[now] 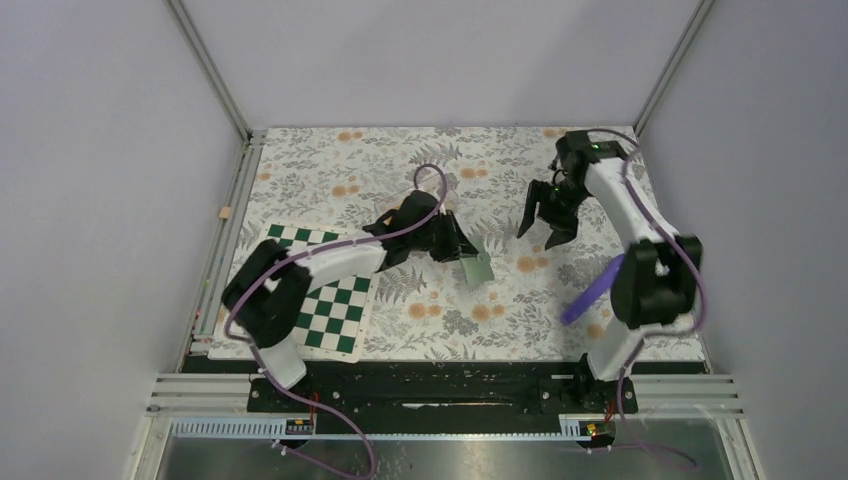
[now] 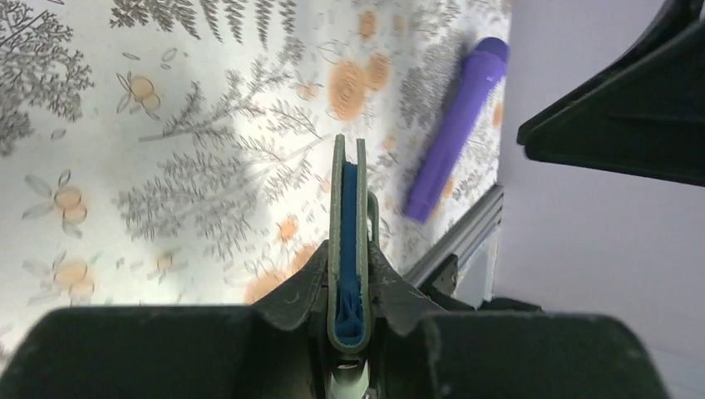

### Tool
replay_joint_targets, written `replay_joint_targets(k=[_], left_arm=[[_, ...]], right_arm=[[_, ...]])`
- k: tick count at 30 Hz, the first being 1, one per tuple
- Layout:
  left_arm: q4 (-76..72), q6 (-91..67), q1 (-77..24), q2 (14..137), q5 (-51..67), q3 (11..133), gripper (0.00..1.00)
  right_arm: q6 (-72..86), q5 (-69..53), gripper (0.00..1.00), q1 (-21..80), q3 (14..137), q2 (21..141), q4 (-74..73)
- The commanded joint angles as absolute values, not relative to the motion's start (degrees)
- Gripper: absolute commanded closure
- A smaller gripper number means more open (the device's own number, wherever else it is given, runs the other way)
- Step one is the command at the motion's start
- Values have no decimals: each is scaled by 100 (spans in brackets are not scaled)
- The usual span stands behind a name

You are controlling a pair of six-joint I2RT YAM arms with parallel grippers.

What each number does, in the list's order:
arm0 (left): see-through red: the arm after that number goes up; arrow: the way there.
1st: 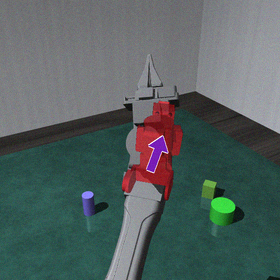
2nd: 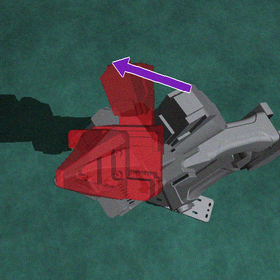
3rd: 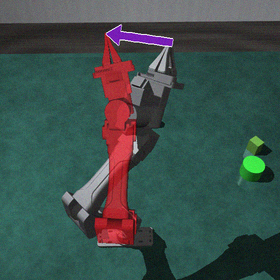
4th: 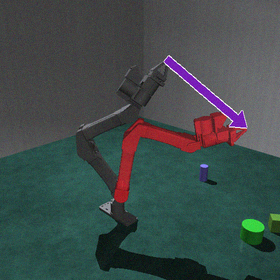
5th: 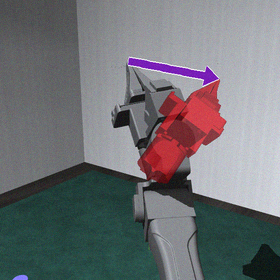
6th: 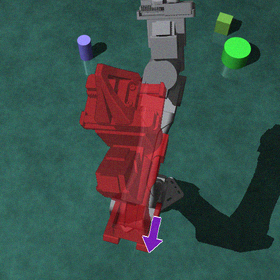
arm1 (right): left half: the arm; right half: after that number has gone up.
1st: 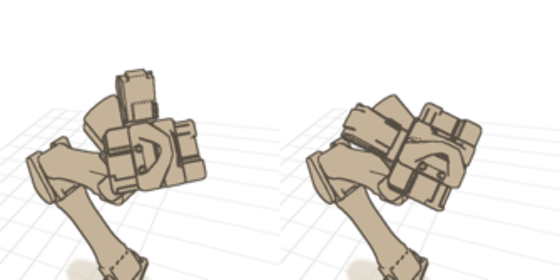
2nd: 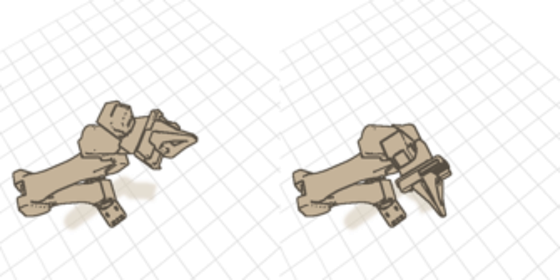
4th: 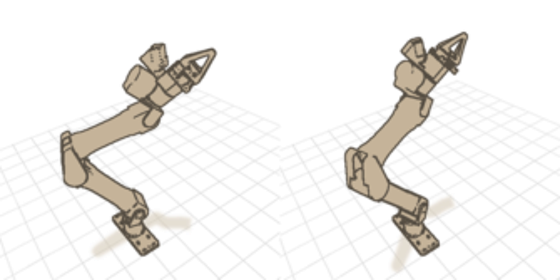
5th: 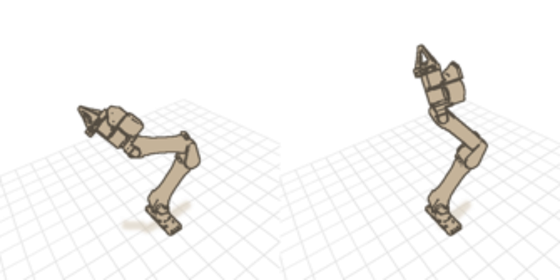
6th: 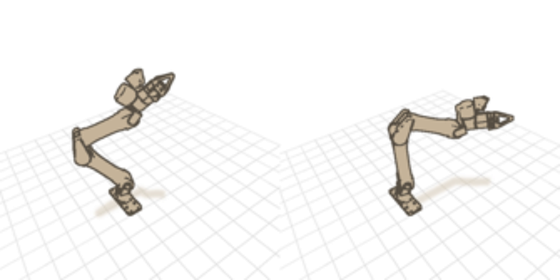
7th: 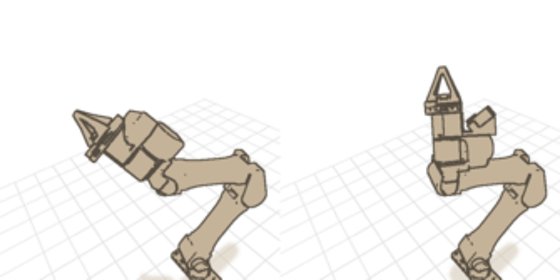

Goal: Put the credit cards into the card holder
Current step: Pick up the card holder from the center of the board, then open the card holder.

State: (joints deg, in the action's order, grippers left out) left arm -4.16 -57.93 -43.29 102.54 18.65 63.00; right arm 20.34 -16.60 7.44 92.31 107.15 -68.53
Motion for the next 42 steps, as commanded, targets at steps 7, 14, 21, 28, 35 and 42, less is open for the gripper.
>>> replay_joint_targets(k=[7, 14, 21, 28, 35, 42], left_arm=[[1232, -5148, -4324, 6971, 1180, 5383, 100], [1845, -6132, -4320, 5579, 1173, 4592, 100], [2110, -6909, -4363, 4896, 1225, 4052, 100], [1930, -7110, -4376, 4864, 1555, 4005, 100], [1878, -7192, -4373, 4866, 1720, 4090, 100], [1385, -7499, -4375, 4748, 1860, 3854, 100]], right_arm=[[2267, -2693, 1, 888, 6639, 7234, -5066], [2974, -1450, 2, 2669, 6384, 6140, -5038], [3445, -71, 16, 4693, 7234, 6449, -4904], [3626, 898, 17, 6063, 8140, 7675, -4658], [3586, 1398, 19, 6753, 9047, 8847, -4888], [3636, 2162, 34, 7014, 9140, 9144, -5309]])
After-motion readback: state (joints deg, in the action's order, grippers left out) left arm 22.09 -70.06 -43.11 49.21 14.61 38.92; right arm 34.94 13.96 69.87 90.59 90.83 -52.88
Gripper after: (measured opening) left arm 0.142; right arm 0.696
